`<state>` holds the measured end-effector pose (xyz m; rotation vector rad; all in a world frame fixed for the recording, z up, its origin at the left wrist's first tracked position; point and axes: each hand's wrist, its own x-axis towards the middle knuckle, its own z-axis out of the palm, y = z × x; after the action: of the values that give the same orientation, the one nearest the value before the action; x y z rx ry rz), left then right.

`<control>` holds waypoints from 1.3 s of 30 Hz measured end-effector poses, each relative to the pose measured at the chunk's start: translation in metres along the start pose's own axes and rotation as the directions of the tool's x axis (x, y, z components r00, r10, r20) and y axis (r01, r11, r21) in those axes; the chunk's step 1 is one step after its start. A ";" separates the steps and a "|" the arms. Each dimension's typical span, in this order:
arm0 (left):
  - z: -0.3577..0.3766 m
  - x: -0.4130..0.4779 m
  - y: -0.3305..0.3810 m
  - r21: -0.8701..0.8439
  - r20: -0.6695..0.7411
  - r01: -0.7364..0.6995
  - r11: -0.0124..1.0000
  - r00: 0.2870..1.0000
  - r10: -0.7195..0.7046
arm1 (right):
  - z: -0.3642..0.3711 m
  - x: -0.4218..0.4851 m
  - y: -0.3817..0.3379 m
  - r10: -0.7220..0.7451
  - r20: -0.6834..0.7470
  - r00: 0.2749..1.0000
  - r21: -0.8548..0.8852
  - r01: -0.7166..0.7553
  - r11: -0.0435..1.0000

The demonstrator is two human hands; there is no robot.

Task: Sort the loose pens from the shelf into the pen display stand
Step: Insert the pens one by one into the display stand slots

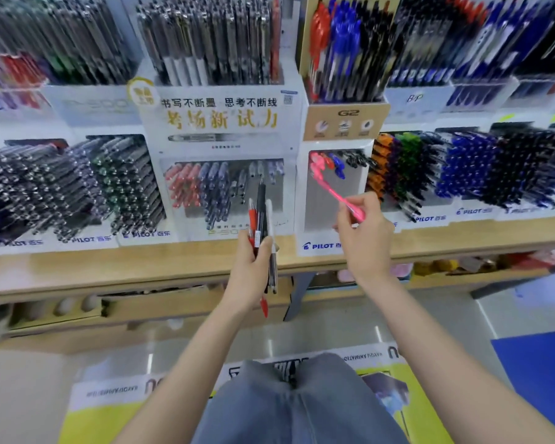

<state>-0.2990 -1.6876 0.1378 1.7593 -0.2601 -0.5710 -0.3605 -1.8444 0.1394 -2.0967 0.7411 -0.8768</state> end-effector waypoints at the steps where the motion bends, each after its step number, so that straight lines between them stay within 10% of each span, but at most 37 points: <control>1: 0.001 0.001 -0.001 0.002 0.003 -0.003 1.000 1.000 0.003 | 0.000 -0.001 0.003 -0.006 -0.001 1.000 -0.012 0.006 1.000; 17: -0.002 0.003 0.009 0.004 -0.024 -0.057 0.998 0.998 0.057 | 0.030 0.031 -0.013 -0.056 0.058 0.997 -0.260 0.069 0.963; 39: 0.001 0.017 0.028 0.018 0.024 -0.072 0.997 0.997 0.071 | 0.038 0.031 -0.014 -0.040 -0.011 0.999 -0.123 0.038 0.992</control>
<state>-0.2813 -1.7040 0.1598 1.7550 -0.3444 -0.5394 -0.3098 -1.8437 0.1421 -2.2223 0.7816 -0.8876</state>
